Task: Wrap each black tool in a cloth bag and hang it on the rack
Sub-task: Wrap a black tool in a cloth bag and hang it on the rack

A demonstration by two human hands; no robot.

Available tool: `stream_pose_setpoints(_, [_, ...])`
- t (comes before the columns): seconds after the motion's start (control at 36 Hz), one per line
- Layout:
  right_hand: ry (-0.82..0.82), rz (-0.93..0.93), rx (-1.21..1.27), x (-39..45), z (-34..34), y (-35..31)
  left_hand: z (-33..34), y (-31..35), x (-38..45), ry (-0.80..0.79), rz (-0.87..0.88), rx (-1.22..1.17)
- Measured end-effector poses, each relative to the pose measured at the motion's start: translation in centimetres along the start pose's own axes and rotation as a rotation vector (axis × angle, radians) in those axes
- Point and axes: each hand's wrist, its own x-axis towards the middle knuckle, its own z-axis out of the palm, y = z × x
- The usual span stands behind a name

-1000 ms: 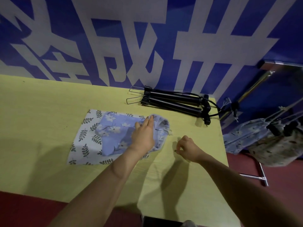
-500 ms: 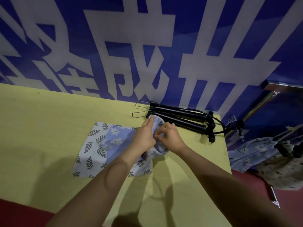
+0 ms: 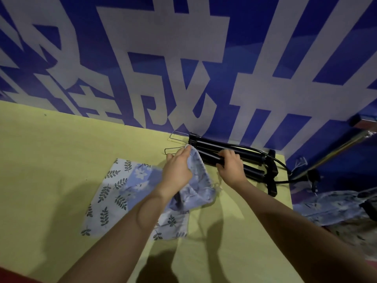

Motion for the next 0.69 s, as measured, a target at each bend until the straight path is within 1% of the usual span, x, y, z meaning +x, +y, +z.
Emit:
stream_pose_setpoints(0.08, [-0.135,0.044,-0.156,1.3,0.4,1.0,0.5,-0.3,1.0,-0.021,0.002,-0.021])
stream_pose_setpoints(0.14, [-0.196,0.045,-0.267,1.9,1.0,1.6,1.0,-0.4,1.4,-0.025,-0.015,-0.025])
stream_pose_setpoints(0.28, [-0.219,0.035,-0.413,2.8,2.4,2.8,1.8,-0.6,1.6,0.0,-0.052,0.025])
stream_pose_setpoints(0.42, [-0.221,0.011,-0.55,3.4,2.7,3.8,1.6,-1.0,1.9,-0.01,-0.099,0.054])
stream_pose_setpoints(0.5, [-0.211,-0.013,-0.547,3.5,2.3,3.8,1.2,-1.3,1.9,-0.01,-0.125,0.083])
stream_pose_setpoints(0.56, [-0.166,-0.001,-0.511,3.4,1.9,3.5,1.0,-1.3,1.7,-0.011,-0.13,0.092])
stream_pose_setpoints(0.69, [-0.047,-0.041,-0.337,2.6,-0.2,2.4,1.0,-1.1,0.7,-0.002,-0.112,0.086])
